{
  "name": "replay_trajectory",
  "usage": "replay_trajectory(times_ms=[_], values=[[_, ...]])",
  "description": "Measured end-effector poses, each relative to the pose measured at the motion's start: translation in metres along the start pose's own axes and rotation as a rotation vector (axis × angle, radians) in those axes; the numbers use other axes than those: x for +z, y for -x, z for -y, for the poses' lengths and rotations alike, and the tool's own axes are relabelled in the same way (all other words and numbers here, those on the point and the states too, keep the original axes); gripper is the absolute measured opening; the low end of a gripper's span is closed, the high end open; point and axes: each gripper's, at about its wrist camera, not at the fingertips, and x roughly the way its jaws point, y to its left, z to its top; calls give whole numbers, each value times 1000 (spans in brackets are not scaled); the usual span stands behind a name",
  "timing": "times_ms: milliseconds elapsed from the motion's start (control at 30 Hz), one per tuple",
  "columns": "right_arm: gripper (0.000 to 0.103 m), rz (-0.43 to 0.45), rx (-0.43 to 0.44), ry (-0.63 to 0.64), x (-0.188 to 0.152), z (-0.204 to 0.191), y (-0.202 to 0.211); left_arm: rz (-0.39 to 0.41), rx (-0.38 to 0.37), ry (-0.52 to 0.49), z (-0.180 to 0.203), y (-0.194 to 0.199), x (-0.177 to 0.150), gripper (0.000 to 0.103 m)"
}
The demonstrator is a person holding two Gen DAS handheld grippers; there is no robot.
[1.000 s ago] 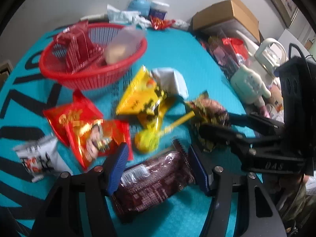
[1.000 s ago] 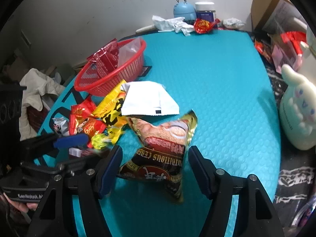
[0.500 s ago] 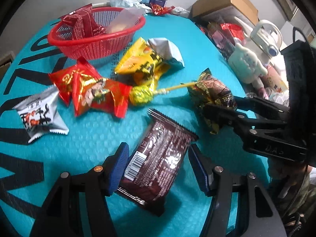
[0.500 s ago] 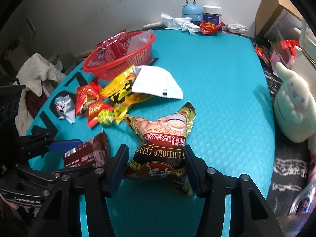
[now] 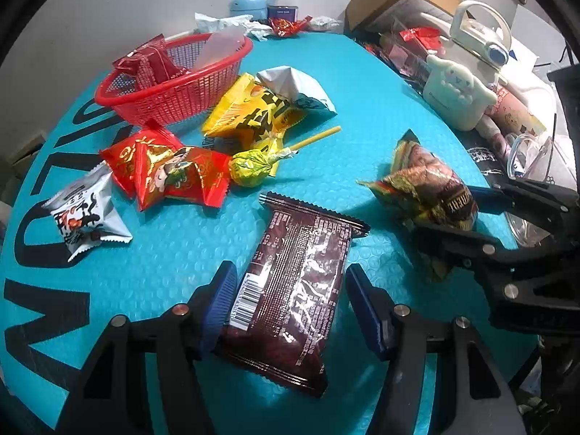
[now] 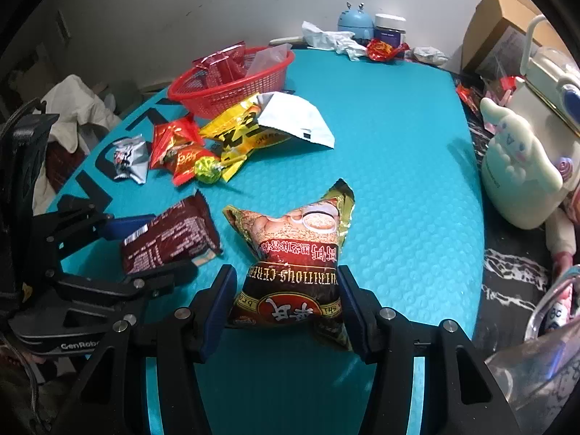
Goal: Organize snacks
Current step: 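Grasp the brown chocolate bar with the left tool while the right tool grasps the chip bag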
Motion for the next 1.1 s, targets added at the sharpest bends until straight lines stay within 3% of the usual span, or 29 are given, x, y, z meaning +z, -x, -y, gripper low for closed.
replay_trajectory(times_ms=[133, 700, 833, 967, 1100], values=[[55, -1, -5, 13, -5, -3, 4, 5, -11, 35, -6, 6, -5, 49], [55, -48, 22, 86, -26, -24, 18, -58, -10, 78, -7, 25, -30, 48], [59, -57, 19, 75, -23, -22, 13, -62, 6, 64, -3, 19, -27, 51], [69, -81, 18, 56, -24, -18, 2, -58, 16, 27, 4, 15, -24, 67], [69, -66, 23, 51, -25, -15, 2, -52, 36, 11, 9, 11, -22, 72]])
